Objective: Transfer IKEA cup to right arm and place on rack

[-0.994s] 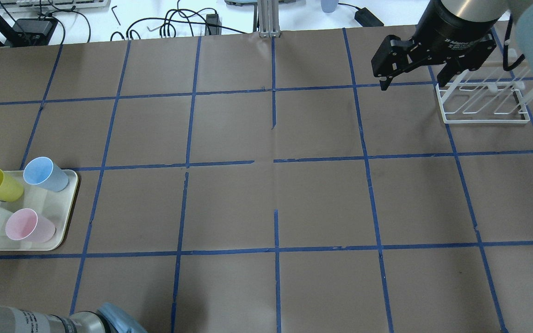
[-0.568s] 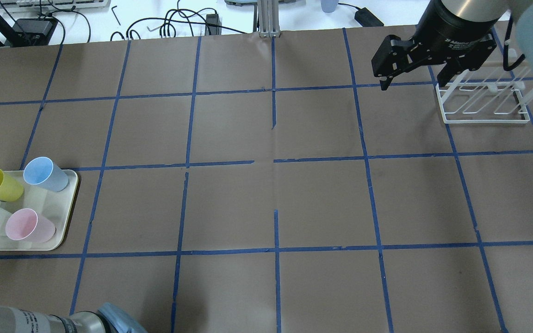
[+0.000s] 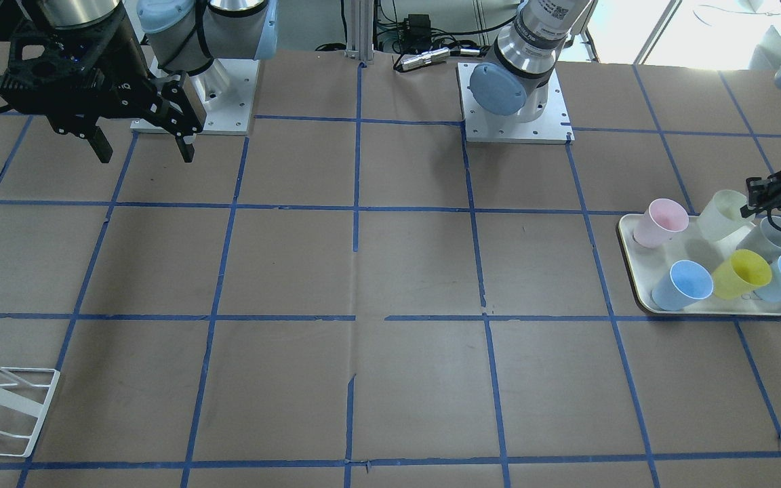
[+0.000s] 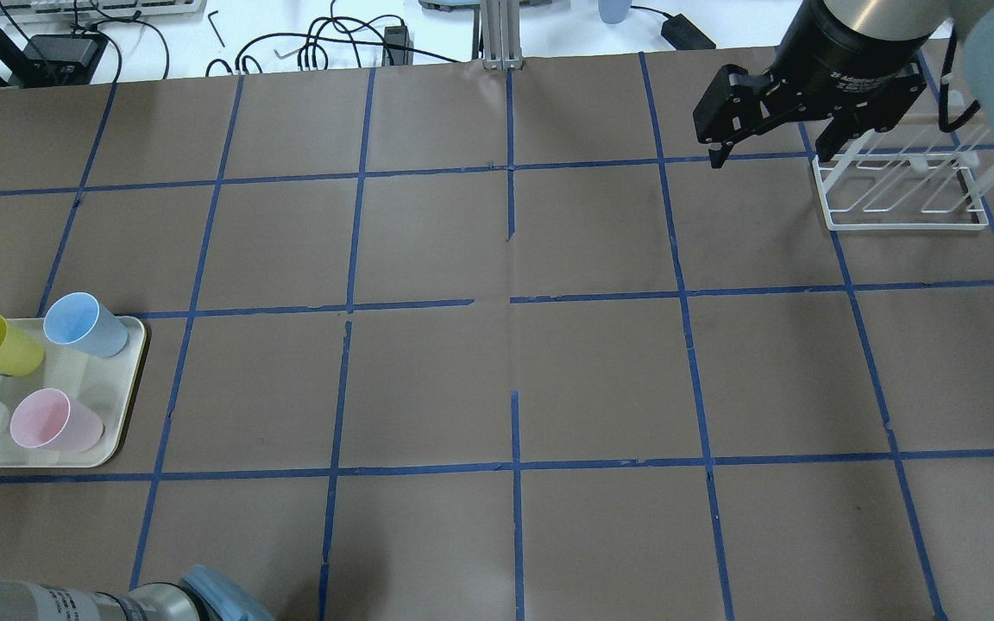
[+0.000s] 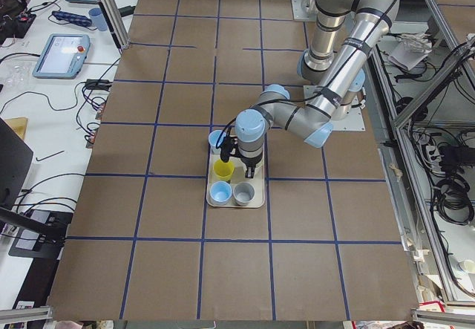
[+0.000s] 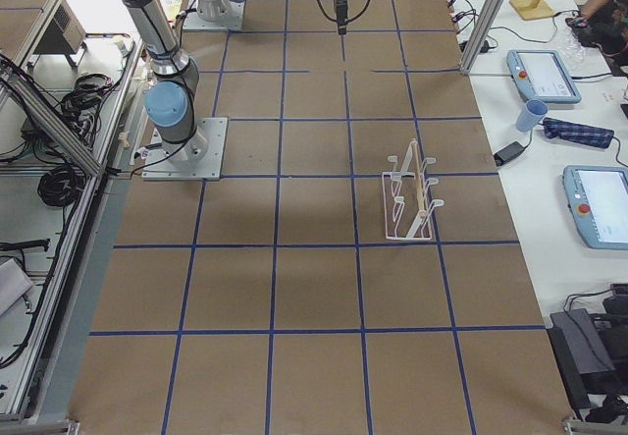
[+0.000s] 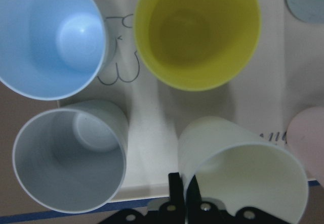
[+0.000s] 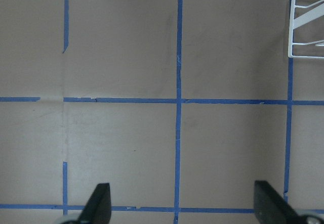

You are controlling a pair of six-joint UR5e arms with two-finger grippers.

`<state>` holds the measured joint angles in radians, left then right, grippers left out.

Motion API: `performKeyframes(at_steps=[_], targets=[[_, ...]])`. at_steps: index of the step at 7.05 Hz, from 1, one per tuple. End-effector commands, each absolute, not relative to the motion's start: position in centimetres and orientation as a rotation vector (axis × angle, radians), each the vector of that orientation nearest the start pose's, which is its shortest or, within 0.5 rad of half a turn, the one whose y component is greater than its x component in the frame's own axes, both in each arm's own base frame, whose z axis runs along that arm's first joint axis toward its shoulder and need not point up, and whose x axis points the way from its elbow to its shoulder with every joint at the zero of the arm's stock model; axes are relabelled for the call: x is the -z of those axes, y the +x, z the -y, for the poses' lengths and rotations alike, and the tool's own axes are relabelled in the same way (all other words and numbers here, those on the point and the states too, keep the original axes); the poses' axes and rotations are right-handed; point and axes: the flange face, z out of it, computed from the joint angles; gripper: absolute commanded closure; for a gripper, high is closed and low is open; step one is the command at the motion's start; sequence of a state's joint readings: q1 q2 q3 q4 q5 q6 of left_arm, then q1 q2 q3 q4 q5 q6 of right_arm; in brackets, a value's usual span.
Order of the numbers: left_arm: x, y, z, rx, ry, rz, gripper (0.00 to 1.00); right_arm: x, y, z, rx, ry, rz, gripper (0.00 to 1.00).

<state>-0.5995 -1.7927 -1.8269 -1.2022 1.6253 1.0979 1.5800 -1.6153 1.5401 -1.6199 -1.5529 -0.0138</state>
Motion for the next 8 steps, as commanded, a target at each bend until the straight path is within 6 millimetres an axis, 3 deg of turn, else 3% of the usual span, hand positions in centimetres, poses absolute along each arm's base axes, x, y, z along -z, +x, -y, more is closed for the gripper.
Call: performKeyframes(at_steps=[1, 2, 4, 5, 6, 8], targets=[[-34.9, 37.6, 41.7, -0.249, 0.212, -3.320, 1.00, -53.0, 14.0, 48.2, 0.194, -0.038, -3.117, 0.00], [-37.8, 37.9, 42.3, -0.291, 0.228, -3.365, 1.00, -53.0, 14.0, 48.2, 0.194, -0.038, -3.117, 0.00], [-42.3, 31.5, 44.1, -0.320, 0.228, -3.628, 1.00, -53.0, 13.9, 48.2, 0.194, -0.038, -3.119, 0.00], [-41.7, 29.1, 44.7, -0.320, 0.161, -3.777, 1.00, -53.0, 13.9, 48.2, 0.194, -0.035, -3.119, 0.00], [-40.5, 25.1, 47.2, -0.284, 0.190, -3.886, 1.00, -53.0, 13.9, 48.2, 0.192, -0.030, -3.119, 0.00], [-38.6, 13.4, 50.5, -0.221, 0.214, -4.132, 1.00, -53.4, 13.8, 48.3, 0.198, -0.014, -3.111, 0.00]])
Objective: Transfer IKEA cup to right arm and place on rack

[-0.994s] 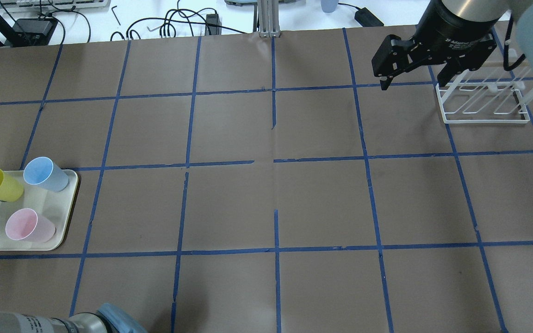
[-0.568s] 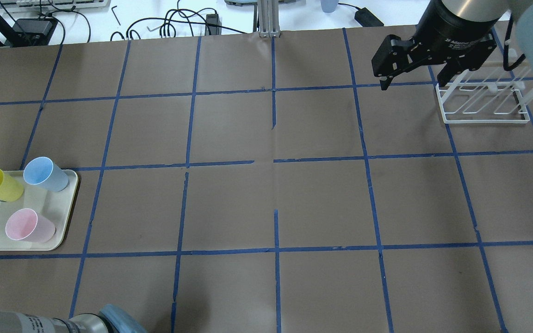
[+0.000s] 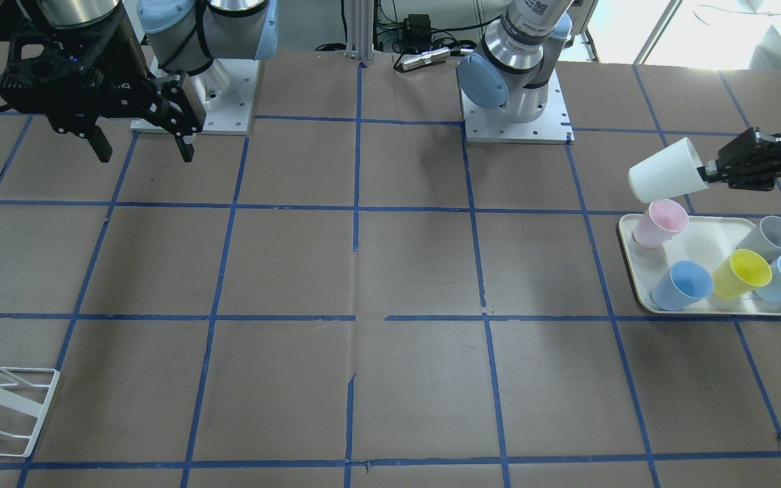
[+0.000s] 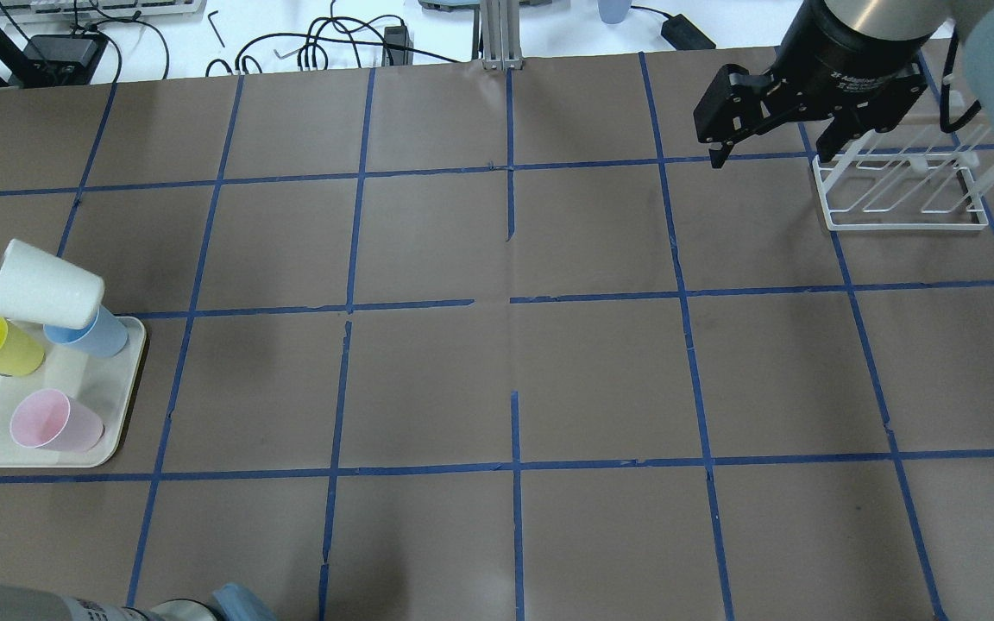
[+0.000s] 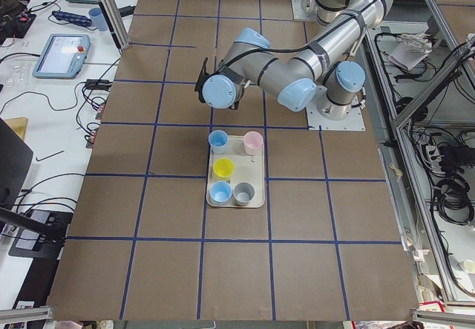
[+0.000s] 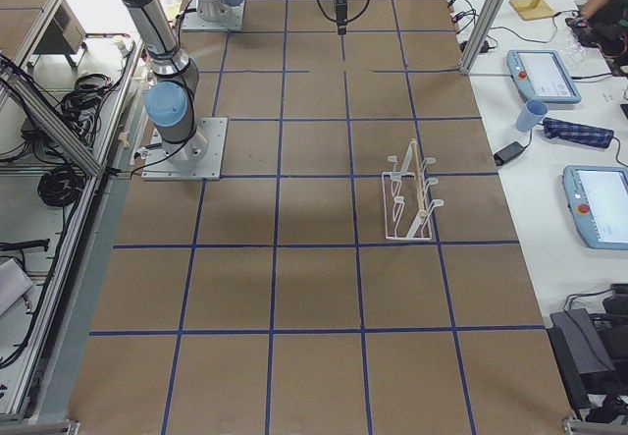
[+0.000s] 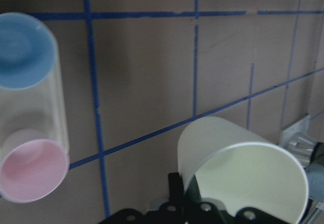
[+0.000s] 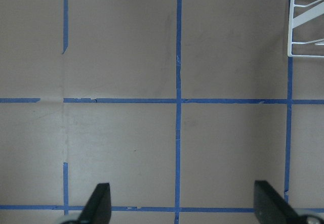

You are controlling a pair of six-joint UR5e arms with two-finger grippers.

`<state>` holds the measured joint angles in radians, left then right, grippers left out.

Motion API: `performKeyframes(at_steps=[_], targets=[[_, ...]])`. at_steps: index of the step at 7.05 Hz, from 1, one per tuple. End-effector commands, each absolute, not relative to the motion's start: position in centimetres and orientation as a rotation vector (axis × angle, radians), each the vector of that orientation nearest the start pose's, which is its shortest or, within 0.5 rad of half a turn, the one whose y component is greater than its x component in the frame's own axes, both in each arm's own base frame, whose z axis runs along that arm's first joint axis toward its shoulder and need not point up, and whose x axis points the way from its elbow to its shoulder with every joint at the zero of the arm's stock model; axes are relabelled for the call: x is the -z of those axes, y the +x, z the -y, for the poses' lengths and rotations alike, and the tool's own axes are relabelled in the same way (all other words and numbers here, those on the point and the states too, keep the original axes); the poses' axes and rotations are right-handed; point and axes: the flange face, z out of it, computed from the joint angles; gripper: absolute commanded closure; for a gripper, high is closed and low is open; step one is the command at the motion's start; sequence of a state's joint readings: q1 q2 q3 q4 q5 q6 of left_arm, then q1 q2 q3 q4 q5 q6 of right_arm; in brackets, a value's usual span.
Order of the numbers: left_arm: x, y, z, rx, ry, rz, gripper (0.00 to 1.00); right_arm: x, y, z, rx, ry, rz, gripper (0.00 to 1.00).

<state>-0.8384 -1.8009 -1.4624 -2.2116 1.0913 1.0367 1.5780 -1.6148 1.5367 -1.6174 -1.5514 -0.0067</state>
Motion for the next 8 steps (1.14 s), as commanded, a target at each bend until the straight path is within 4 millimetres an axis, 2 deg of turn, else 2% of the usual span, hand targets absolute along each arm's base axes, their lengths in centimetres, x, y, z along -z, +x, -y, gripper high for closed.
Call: performKeyframes(at_steps=[1, 2, 3, 4, 6, 7, 8], targets=[[-36.6, 9.6, 51.2, 0.069, -0.077, 2.020, 1.00, -53.6, 13.1, 48.4, 0.155, 0.018, -3.072, 0.00], [-35.5, 5.2, 52.0, 0.034, -0.068, 1.939, 1.00, -54.4, 11.6, 48.3, 0.085, 0.068, -3.041, 0.00], [-34.9, -0.4, 52.8, 0.006, -0.052, 1.852, 1.00, -55.1, 10.2, 48.0, -0.001, 0.133, -2.973, 0.00], [-34.7, -6.0, 53.6, -0.053, -0.028, 1.761, 1.00, -55.2, 8.4, 48.0, -0.063, 0.217, -2.888, 0.00], [-34.4, -15.6, 54.3, -0.130, -0.011, 1.618, 1.00, -55.1, 5.8, 48.0, -0.133, 0.353, -2.710, 0.00], [-35.0, -20.5, 53.6, -0.157, 0.002, 1.541, 1.00, -55.1, 4.5, 48.1, -0.166, 0.431, -2.581, 0.00], [-35.1, -24.3, 52.1, -0.176, 0.040, 1.469, 1.00, -55.1, 2.6, 48.0, -0.198, 0.517, -2.427, 0.00]])
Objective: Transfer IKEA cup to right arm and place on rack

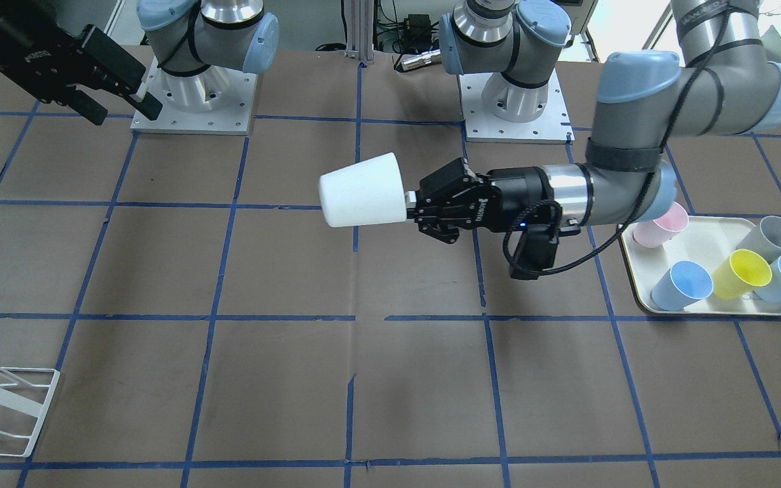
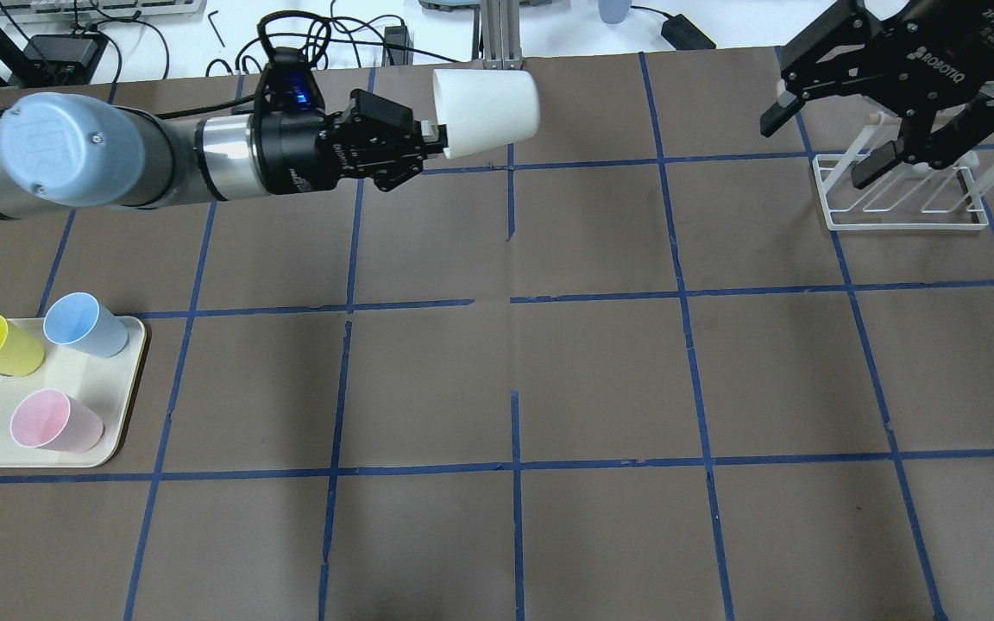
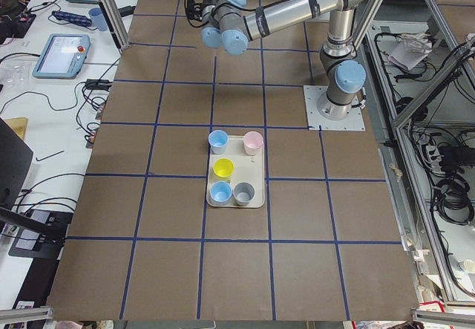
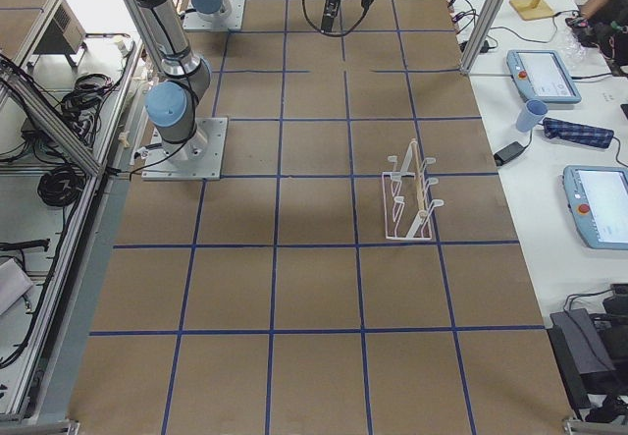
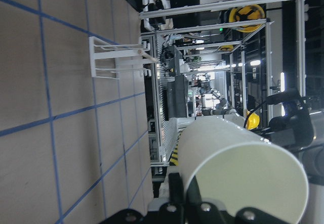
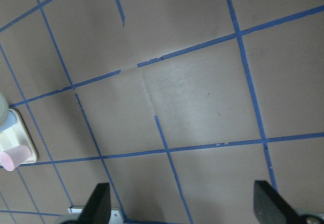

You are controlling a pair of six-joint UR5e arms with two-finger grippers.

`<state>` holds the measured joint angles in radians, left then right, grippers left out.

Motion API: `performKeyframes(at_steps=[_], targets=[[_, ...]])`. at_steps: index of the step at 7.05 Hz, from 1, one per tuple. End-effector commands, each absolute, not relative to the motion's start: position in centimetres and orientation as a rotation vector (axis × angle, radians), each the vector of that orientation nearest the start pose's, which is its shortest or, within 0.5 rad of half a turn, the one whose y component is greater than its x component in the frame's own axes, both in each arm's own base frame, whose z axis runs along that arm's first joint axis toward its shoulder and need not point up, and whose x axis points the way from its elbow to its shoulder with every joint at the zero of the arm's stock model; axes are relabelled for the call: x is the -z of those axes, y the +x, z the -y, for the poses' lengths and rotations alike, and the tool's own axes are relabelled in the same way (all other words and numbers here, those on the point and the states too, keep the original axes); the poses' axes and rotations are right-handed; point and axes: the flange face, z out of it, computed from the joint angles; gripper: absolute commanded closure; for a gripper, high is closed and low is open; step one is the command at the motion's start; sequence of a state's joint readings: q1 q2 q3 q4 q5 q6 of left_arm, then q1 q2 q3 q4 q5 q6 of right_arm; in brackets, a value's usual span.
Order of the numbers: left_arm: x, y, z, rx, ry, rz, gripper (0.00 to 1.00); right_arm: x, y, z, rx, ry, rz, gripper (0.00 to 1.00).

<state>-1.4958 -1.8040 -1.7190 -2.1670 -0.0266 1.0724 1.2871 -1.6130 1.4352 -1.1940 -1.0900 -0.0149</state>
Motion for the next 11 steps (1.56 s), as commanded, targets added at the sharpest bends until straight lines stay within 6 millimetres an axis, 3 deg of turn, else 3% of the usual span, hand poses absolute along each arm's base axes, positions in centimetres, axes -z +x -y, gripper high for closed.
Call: performKeyframes(at_steps=[1, 3, 4, 6, 8, 11], targets=[[-34.3, -26.5, 50.3, -0.199, 0.052, 1.421, 1.00, -55.1, 1.5, 47.9, -0.197, 0.540, -2.386, 0.00], [-29.6, -27.3, 47.8, -0.241, 0.087, 1.365, 1.00, -55.3, -1.1, 48.2, -0.190, 0.659, -2.166, 0.00], [-30.0, -28.8, 46.7, -0.241, 0.079, 1.339, 1.00, -55.3, -2.5, 48.2, -0.181, 0.702, -2.119, 0.00], [-31.7, -31.8, 45.3, -0.234, 0.103, 1.261, 1.00, -54.2, -2.3, 47.8, -0.263, 0.751, -2.042, 0.00], [-31.7, -32.5, 45.7, -0.231, 0.111, 1.237, 1.00, -51.6, -1.9, 47.2, -0.389, 0.834, -1.953, 0.00], [-32.0, -35.0, 44.2, -0.189, 0.072, 1.236, 1.00, -50.8, -1.0, 47.9, -0.570, 1.066, -1.864, 0.00]])
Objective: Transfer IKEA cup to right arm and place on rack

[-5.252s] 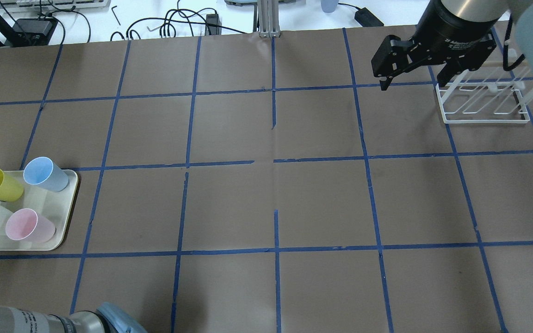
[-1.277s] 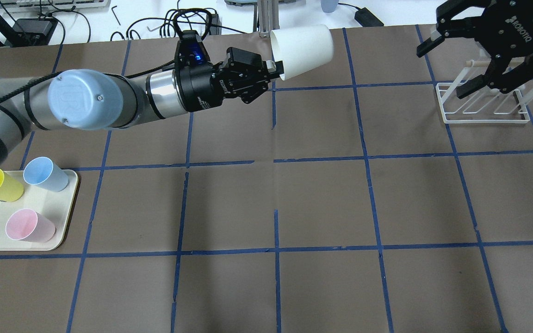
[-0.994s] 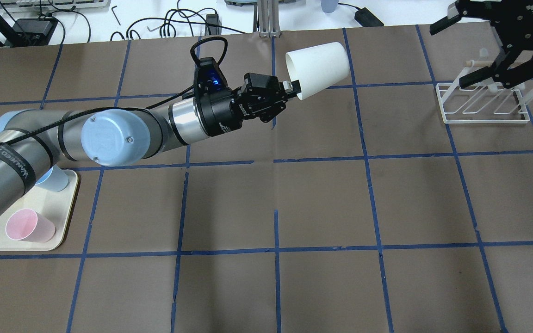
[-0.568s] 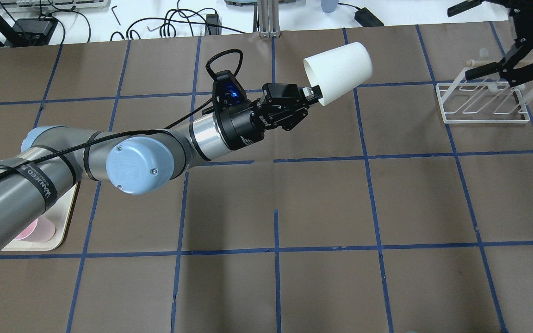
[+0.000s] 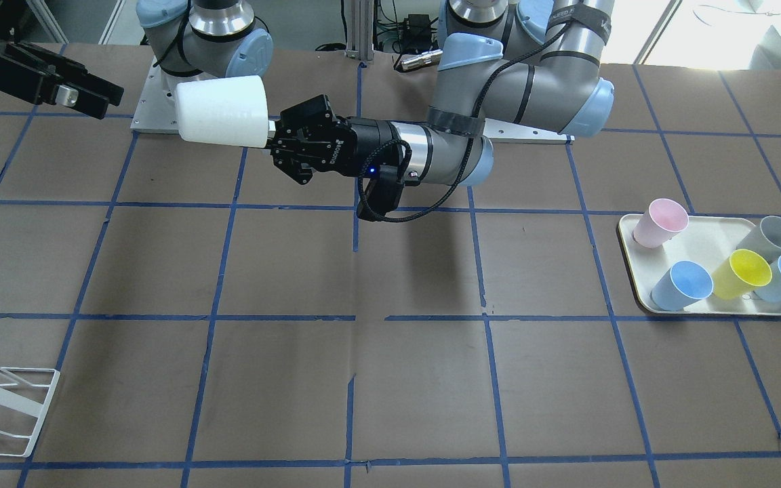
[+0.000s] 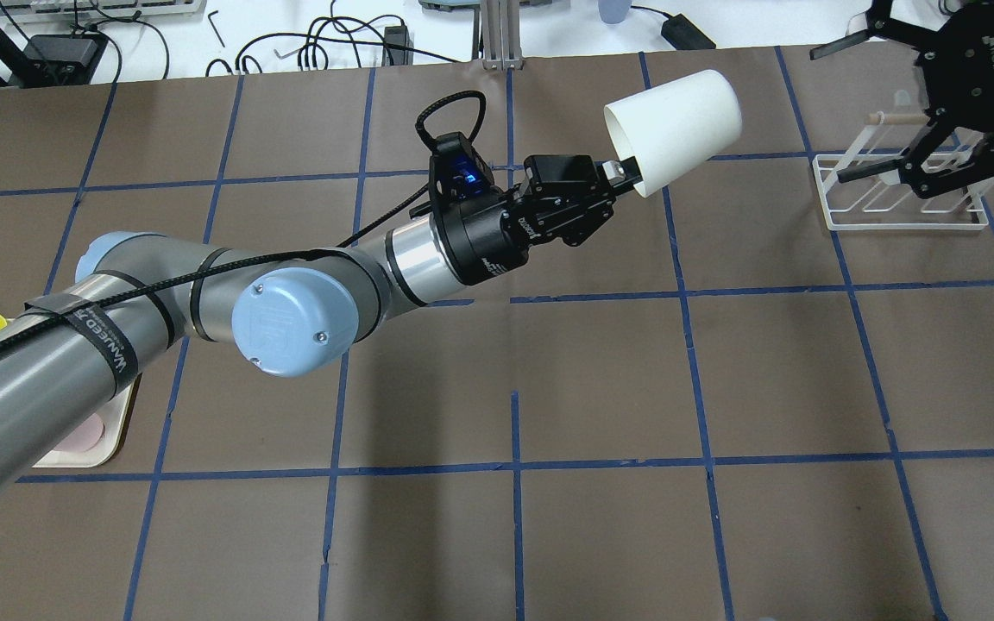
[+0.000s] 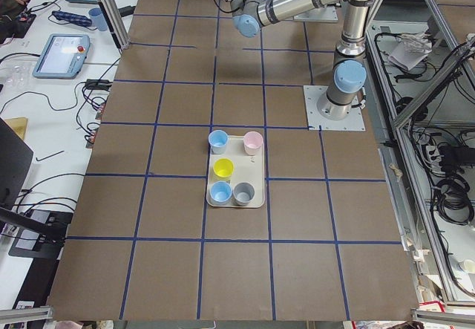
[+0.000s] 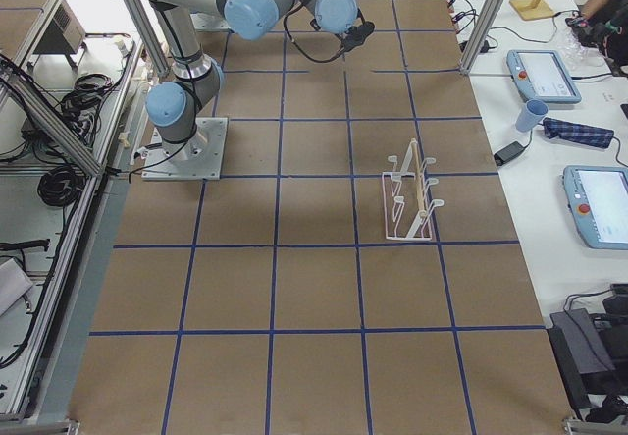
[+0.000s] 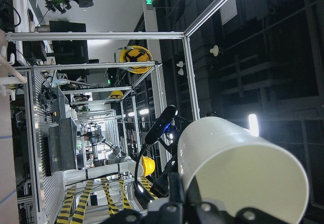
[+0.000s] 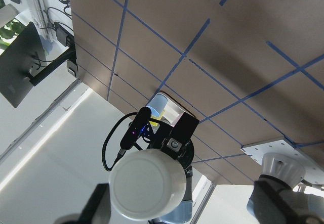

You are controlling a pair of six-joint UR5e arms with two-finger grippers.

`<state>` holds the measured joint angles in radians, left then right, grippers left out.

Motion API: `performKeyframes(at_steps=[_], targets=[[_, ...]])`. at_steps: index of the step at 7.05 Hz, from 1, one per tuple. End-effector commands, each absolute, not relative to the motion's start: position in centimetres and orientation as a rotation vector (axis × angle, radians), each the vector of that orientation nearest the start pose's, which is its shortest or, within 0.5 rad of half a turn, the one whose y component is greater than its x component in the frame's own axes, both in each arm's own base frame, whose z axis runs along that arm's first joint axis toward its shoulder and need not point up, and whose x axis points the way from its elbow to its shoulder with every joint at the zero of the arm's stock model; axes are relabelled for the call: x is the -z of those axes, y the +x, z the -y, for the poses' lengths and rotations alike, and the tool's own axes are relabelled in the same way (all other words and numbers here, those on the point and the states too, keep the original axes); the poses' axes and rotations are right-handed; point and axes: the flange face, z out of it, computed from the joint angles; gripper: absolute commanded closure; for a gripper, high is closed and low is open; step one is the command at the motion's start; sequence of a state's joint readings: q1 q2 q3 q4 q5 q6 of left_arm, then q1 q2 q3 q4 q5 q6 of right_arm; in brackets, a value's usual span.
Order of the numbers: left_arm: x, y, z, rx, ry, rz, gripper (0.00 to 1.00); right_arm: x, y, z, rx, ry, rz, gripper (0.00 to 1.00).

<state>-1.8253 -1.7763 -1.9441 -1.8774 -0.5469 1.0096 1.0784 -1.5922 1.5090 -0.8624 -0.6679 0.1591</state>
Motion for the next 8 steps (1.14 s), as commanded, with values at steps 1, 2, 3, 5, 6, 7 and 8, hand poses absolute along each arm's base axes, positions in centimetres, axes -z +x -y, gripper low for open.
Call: performKeyframes(at_steps=[1, 2, 3, 5, 6, 7, 8], targets=[[-32.1, -35.1, 43.8, -0.172, 0.076, 1.239, 1.00, -50.8, -0.1, 48.0, -0.605, 1.088, -1.865, 0.00], [-31.9, -35.2, 43.8, -0.159, 0.083, 1.241, 1.00, -50.7, 0.1, 48.3, -0.643, 1.135, -1.845, 0.00], [-32.0, -35.5, 43.7, -0.158, 0.080, 1.237, 1.00, -50.3, 0.4, 48.5, -0.665, 1.141, -1.844, 0.00], [-32.0, -35.7, 43.6, -0.154, 0.079, 1.237, 1.00, -50.6, 2.8, 48.5, -0.685, 1.107, -1.869, 0.00], [-32.0, -35.7, 43.6, -0.156, 0.079, 1.235, 1.00, -50.7, 3.7, 48.5, -0.695, 1.088, -1.882, 0.00], [-32.0, -35.8, 43.5, -0.154, 0.078, 1.235, 1.00, -50.7, 4.1, 48.6, -0.684, 1.074, -1.896, 0.00], [-31.9, -35.8, 43.5, -0.153, 0.079, 1.237, 1.00, -50.7, 4.9, 48.6, -0.690, 1.059, -1.908, 0.00]])
